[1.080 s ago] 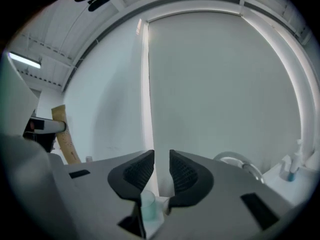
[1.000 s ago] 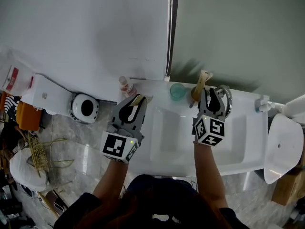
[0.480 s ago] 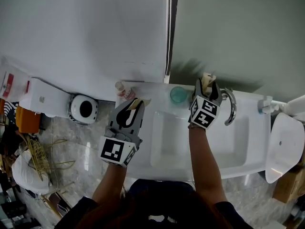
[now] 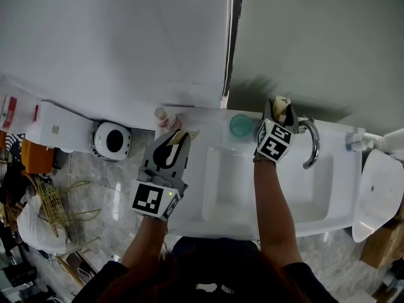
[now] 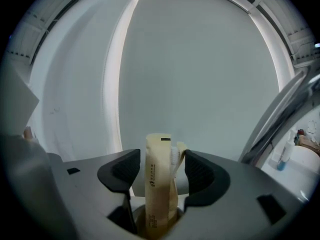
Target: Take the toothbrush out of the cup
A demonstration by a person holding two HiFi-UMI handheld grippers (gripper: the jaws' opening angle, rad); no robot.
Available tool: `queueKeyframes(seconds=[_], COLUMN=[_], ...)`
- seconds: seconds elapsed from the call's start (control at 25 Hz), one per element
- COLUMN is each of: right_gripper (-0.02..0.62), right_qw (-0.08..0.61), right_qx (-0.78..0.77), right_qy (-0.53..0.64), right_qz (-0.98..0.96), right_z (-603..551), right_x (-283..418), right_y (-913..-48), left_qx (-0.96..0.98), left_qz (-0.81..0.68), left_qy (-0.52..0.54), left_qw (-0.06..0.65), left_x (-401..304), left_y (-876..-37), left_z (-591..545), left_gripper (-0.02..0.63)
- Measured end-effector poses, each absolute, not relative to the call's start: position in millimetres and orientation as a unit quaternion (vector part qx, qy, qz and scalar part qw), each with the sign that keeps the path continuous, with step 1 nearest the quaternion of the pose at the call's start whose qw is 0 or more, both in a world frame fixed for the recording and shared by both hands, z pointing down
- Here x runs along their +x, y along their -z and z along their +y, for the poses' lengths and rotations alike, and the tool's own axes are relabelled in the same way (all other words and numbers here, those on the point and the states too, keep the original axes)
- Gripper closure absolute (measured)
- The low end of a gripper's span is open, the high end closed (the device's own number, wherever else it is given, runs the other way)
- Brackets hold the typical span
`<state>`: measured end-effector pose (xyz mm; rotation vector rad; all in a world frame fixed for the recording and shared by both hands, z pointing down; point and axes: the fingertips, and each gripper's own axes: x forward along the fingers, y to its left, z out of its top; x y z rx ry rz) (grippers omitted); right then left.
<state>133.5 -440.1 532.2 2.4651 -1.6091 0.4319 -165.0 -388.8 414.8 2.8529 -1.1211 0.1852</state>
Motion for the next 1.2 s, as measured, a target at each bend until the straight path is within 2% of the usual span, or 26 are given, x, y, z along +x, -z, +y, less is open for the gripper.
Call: queueKeyframes(seconds=[0.36, 0.8, 1.2], right_gripper=[0.457, 0.492, 0.5], right_qw=[0.078, 0.069, 0.024], right_qx=[0.824, 0.813, 0.796], right_qy=[-0.126, -0.105, -0.083], right_qz=[-0.548, -0.568, -0.599], right_z=[-435.2, -419.4, -389.5], right_x=[129.8, 123.3, 114.3], right_y=[-524.9, -506.6, -445.8], left_qx=[0.93, 0.929, 0.93], left_qz=[-0.362, -0.364, -0.364], left_qy=[-0.061, -0.055, -0.035], left_qw=[0.039, 0.033, 0.014], left_x=[-160.0, -158.1, -159.8], left_y=[-415.6, -409.0, -381.0], left_z=[-392.4, -383.7, -365.7], left_gripper=[0.532, 0.532, 0.531])
